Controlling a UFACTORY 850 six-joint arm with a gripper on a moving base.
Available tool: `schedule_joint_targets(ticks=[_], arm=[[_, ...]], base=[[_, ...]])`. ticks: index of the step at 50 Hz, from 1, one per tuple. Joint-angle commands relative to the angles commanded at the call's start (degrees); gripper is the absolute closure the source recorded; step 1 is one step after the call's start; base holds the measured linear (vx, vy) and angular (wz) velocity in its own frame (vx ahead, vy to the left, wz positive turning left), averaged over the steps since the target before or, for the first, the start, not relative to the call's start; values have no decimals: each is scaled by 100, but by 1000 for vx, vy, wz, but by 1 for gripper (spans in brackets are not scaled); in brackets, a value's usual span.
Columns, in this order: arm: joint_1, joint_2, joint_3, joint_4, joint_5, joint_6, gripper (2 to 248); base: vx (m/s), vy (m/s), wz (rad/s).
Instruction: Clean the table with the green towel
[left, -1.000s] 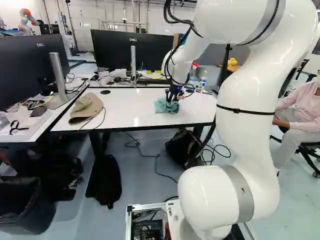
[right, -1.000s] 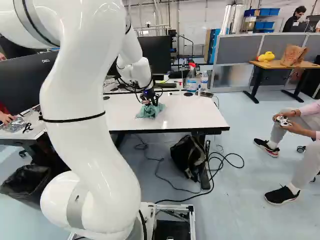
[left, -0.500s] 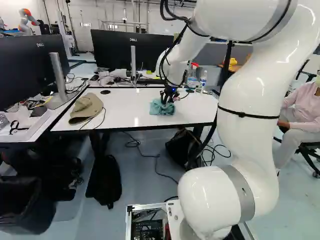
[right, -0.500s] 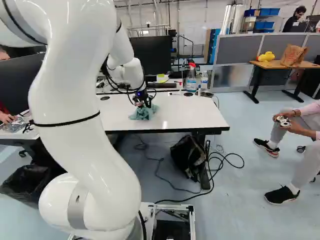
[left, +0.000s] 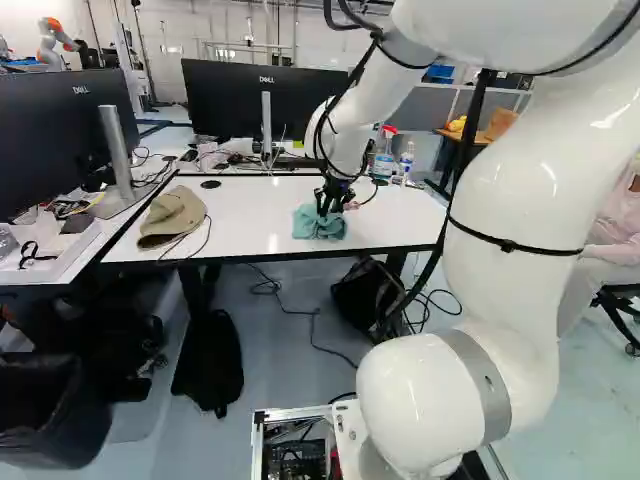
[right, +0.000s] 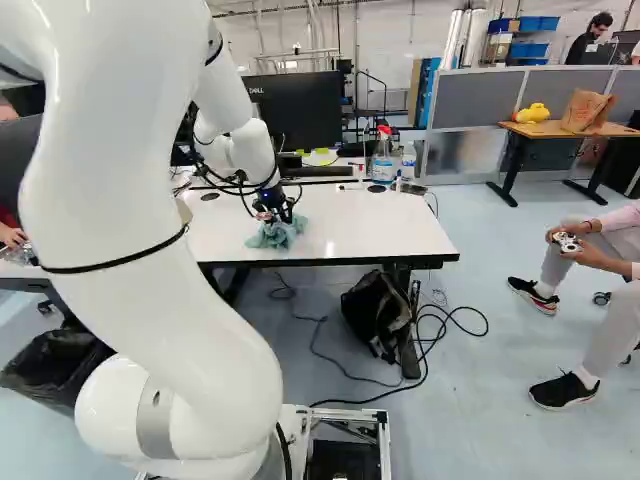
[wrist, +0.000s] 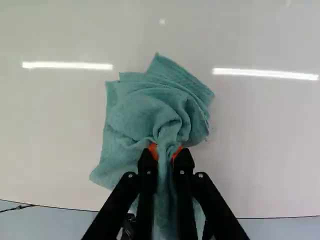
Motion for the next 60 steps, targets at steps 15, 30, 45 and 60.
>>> schedule_joint_targets(ticks=[15, 30, 45, 60], arm=[[140, 376, 423, 0, 0, 0, 204], [203, 623, 692, 0, 0, 0, 204], [267, 742, 647, 0, 0, 0, 204], [505, 699, 358, 0, 0, 0, 204]], base=[[0, 0, 0], [0, 0, 0], [0, 0, 0], [0, 0, 0]])
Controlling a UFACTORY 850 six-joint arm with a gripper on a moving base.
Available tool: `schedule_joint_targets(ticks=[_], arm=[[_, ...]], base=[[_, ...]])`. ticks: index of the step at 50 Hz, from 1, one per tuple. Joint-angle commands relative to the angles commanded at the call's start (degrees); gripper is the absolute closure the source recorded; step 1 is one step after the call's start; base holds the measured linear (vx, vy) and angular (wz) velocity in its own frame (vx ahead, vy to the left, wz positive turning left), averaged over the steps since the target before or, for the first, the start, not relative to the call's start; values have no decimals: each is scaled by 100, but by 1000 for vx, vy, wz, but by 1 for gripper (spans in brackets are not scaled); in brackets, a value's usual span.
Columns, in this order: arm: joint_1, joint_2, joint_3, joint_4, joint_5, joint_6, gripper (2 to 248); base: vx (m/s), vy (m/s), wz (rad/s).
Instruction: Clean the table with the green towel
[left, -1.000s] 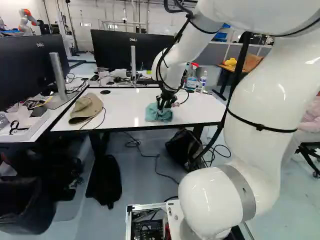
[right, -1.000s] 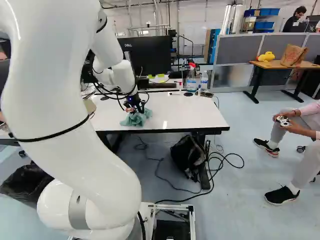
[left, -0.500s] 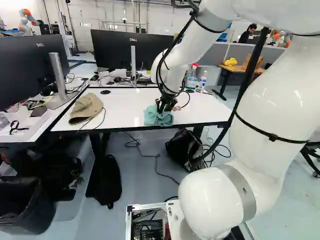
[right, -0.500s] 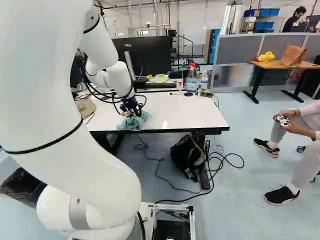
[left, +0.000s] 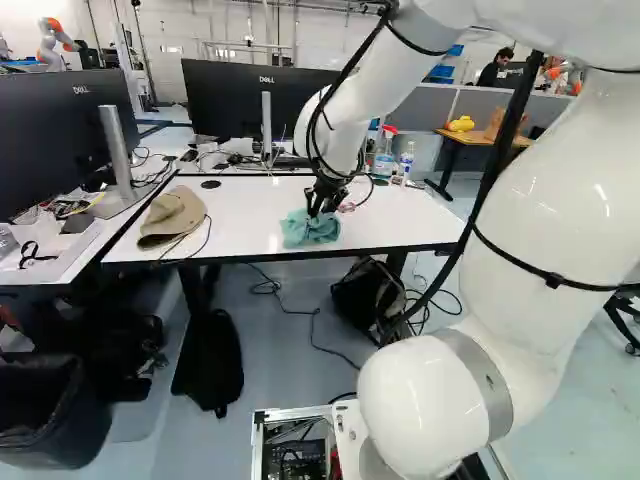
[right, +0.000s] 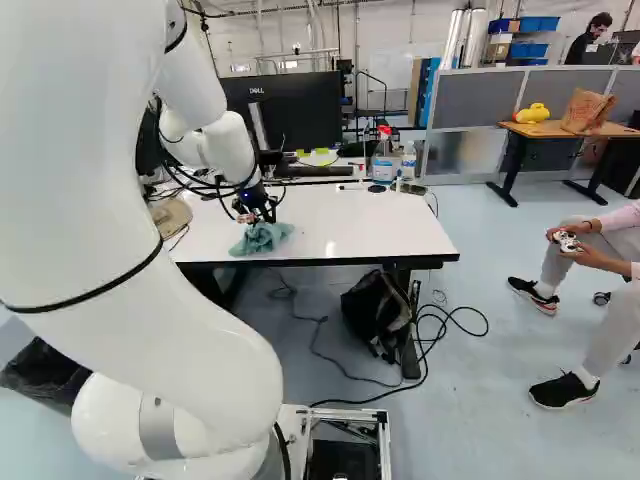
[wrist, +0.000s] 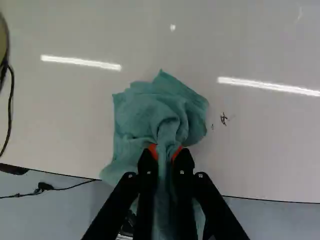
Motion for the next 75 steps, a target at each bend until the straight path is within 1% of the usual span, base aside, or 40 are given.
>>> schedule_joint_targets(ticks=[11, 21, 50, 75], arm=[[239, -57, -60, 0, 0, 0, 204], [469, -13, -14, 0, 0, 0, 204], [1084, 458, 466, 0, 0, 0, 204], [1106, 490, 479, 0, 0, 0, 204]], base=[[0, 0, 0], [0, 0, 0], [0, 0, 0], [0, 0, 0]])
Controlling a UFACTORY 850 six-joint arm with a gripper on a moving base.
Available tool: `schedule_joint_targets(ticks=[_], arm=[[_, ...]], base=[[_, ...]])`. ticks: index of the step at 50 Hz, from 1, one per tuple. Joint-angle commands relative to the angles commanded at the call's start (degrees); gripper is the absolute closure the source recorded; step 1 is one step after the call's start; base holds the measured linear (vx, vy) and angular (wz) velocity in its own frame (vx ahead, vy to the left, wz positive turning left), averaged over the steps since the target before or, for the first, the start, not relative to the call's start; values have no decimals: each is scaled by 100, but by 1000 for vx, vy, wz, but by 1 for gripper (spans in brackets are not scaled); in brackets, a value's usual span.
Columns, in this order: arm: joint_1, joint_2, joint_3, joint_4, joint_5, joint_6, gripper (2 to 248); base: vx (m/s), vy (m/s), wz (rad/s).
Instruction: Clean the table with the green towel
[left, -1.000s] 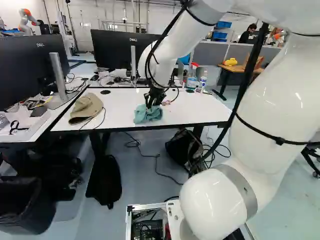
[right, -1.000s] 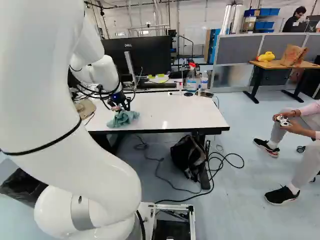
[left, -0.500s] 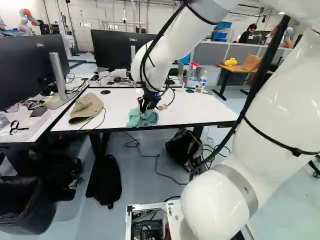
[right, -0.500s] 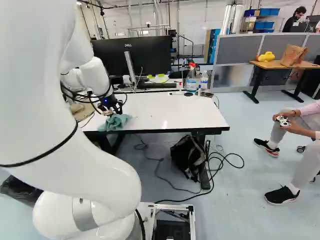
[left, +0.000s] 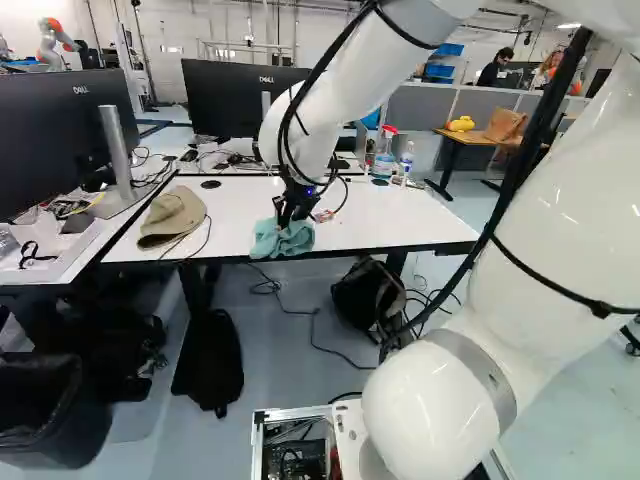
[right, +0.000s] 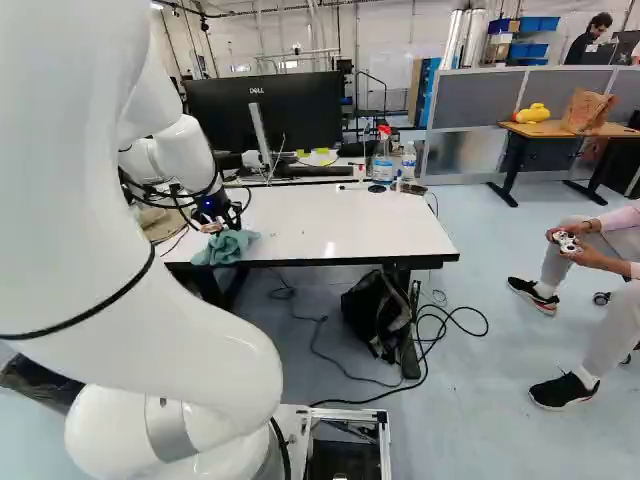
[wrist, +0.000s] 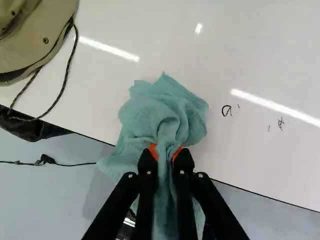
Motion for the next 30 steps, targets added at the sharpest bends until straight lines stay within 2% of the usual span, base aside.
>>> schedule_joint_targets(ticks=[9, 30], arm=[[-96, 181, 53, 0, 0, 0, 204], [-591, 693, 208, 0, 0, 0, 204]], base=[[0, 0, 0], [0, 0, 0]])
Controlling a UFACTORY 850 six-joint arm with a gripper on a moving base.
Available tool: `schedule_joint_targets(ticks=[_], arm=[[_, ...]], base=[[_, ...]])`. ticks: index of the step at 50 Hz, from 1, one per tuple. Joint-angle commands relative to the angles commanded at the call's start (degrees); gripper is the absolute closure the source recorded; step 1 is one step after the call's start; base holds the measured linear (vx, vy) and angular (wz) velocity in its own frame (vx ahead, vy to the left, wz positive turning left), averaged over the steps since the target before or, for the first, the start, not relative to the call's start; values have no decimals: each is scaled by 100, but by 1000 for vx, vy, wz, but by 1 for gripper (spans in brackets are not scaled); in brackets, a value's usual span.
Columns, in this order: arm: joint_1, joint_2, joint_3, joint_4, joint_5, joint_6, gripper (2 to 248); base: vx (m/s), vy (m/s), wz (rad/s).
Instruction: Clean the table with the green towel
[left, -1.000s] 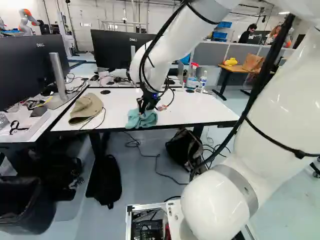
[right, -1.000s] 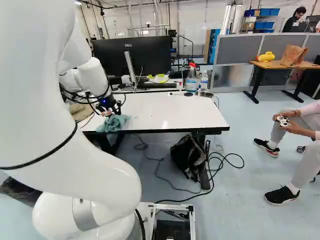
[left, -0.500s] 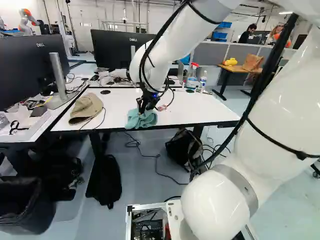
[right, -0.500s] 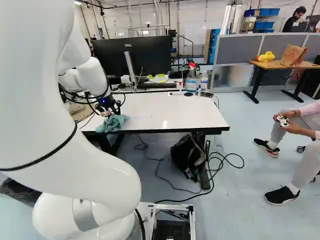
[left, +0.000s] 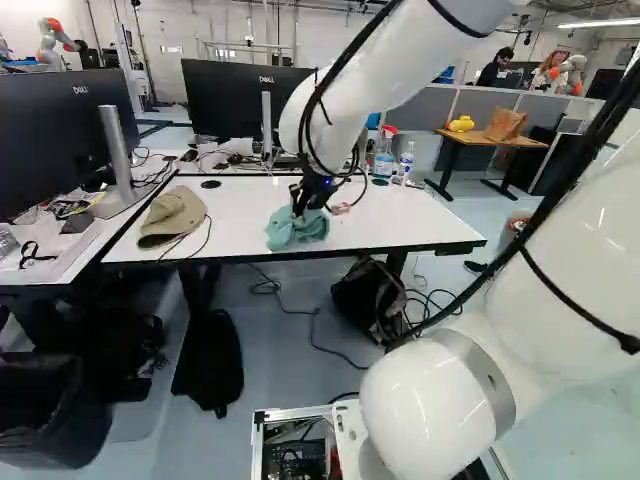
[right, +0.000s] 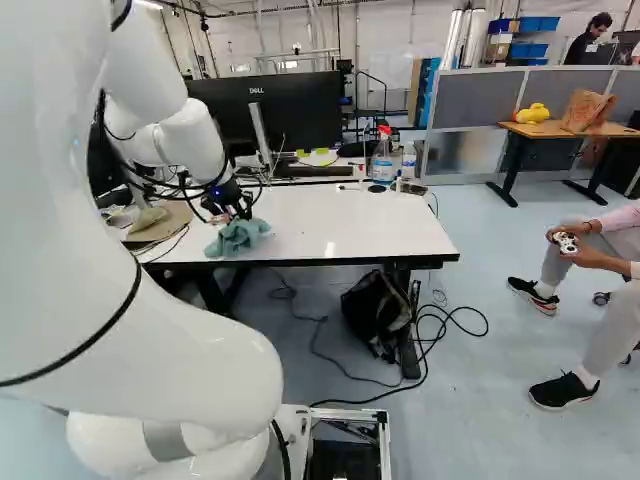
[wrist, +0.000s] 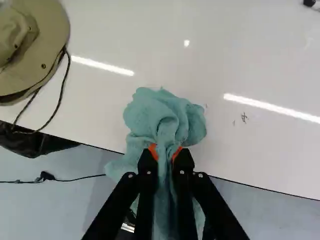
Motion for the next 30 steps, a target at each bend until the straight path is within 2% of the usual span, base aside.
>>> schedule_joint_targets(ticks=[30], arm=[[-764, -165, -149, 0, 0, 0, 204]], base=[[0, 0, 0]])
